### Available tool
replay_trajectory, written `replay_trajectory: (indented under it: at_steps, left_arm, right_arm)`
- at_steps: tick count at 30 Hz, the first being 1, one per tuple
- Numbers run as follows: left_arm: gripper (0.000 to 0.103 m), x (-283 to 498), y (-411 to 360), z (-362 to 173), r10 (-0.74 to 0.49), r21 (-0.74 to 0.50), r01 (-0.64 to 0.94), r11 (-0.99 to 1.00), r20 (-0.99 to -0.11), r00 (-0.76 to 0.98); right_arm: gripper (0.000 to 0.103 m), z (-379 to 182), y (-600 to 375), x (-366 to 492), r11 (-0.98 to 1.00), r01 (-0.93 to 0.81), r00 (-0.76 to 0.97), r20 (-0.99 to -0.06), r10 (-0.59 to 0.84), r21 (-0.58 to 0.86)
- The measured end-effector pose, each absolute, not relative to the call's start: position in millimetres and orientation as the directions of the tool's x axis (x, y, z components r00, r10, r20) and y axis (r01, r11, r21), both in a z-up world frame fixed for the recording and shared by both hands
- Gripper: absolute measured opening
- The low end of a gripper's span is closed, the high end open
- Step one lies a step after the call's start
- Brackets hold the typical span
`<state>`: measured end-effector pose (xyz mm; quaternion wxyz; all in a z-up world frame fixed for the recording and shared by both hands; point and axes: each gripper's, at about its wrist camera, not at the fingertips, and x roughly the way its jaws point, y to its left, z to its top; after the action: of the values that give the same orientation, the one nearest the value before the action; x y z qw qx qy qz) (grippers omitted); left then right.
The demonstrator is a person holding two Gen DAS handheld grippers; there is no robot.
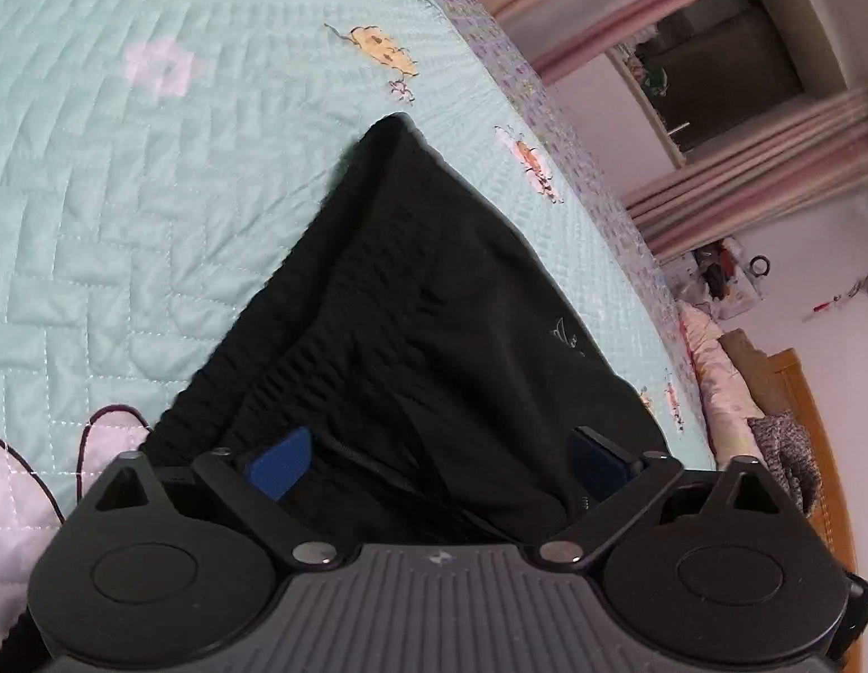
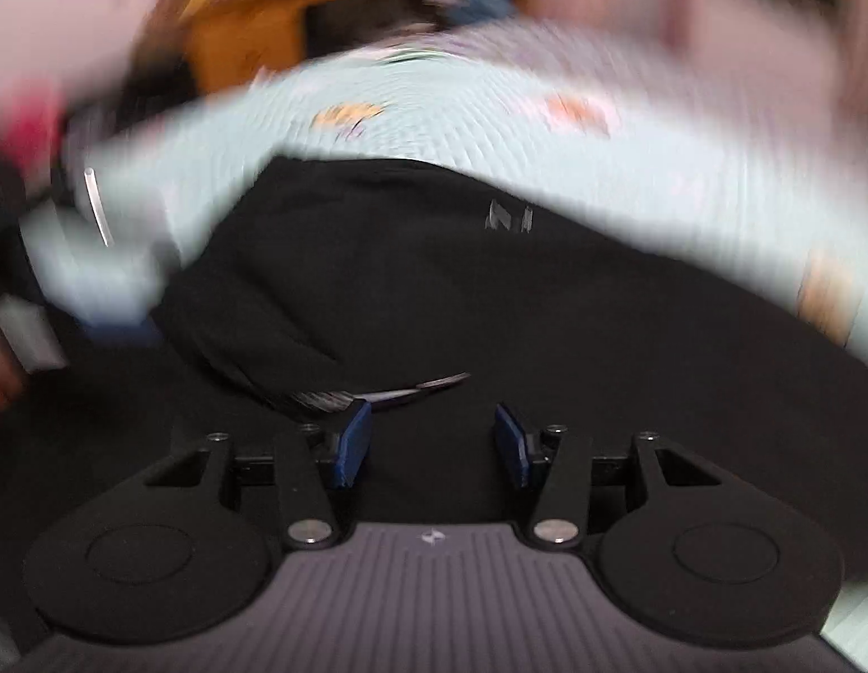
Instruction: Fold clothes
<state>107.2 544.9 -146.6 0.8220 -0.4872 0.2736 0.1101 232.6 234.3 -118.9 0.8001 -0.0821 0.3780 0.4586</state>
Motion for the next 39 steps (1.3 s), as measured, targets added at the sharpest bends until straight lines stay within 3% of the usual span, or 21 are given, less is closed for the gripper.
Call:
replay_trajectory:
  at_steps: [2, 5, 12, 17, 25, 27, 29, 39]
  left_arm:
    - [0.098, 106, 546, -147, -0.094, -0.746, -0.440, 0.500, -0.552, 0.829]
    - [0.098, 105, 547, -146, -0.107, -0.754, -0.429, 0.497, -0.543, 0.833]
    - [0.098, 101, 552, -149, -0.132, -0.759, -0.409, 0.507, -0.537, 0.833]
    - [0.098, 99, 555, -151, -0.148, -0.770, -0.404, 0.494, -0.532, 0.834]
    - [0.098, 96, 555, -150, -0.151, -0.778, -0.406, 0.480, -0.529, 0.835]
    - [0.098, 96, 555, -151, -0.150, -0.778, -0.408, 0.478, -0.530, 0.835]
    - [0.098, 97, 555, -151, -0.149, -0.778, -0.409, 0.477, -0.530, 0.835]
    - [0.098, 98, 553, -150, -0.138, -0.769, -0.421, 0.481, -0.541, 0.830]
  right_arm:
    - [0.041, -123, 228, 243, 0.608, -0.706, 0.249, -0.677, 0.693, 0.363]
    - [0.036, -130, 227, 258, 0.633, -0.560, 0.184, -0.664, 0.725, 0.535]
    - [0.032, -151, 231, 268, 0.647, -0.308, 0.148, -0.637, 0.757, 0.697]
    - [0.022, -162, 226, 264, 0.660, -0.181, 0.180, -0.635, 0.751, 0.729]
    - [0.025, -155, 236, 259, 0.705, -0.175, 0.231, -0.667, 0.708, 0.687]
    - [0.020, -162, 241, 263, 0.704, -0.168, 0.232, -0.666, 0.709, 0.690]
    - [0.001, -165, 237, 263, 0.708, -0.164, 0.249, -0.666, 0.703, 0.687]
    - [0.001, -156, 194, 254, 0.733, -0.178, 0.370, -0.646, 0.668, 0.656]
